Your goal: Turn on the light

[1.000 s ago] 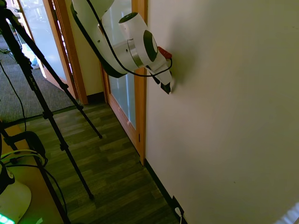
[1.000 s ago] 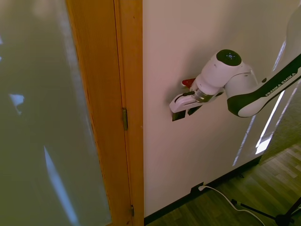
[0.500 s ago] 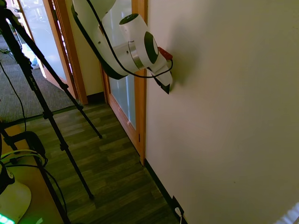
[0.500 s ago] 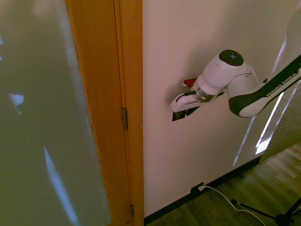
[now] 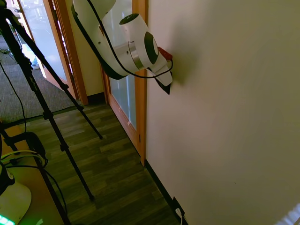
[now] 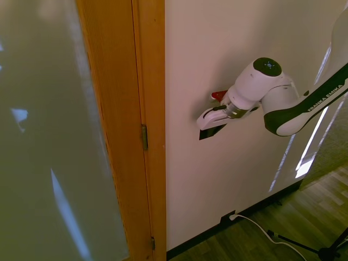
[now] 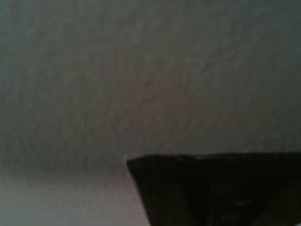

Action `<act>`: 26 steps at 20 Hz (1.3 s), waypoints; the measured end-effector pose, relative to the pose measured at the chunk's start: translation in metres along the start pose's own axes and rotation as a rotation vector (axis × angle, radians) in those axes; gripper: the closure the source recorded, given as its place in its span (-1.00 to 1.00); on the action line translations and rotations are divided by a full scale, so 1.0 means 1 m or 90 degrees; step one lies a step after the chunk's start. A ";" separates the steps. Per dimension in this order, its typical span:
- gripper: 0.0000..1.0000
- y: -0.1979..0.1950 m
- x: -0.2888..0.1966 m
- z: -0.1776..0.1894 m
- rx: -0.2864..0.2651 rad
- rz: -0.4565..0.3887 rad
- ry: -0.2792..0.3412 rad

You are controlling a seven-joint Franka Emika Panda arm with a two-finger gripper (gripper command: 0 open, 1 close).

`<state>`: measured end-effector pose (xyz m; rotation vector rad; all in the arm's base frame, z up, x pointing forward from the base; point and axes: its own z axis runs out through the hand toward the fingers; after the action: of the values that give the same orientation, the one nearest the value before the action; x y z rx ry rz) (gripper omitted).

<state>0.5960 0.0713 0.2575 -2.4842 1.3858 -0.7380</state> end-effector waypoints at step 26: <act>1.00 0.018 0.004 -0.126 0.019 0.016 0.067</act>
<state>0.5194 0.0661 0.3589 -2.4325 1.4279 -0.8892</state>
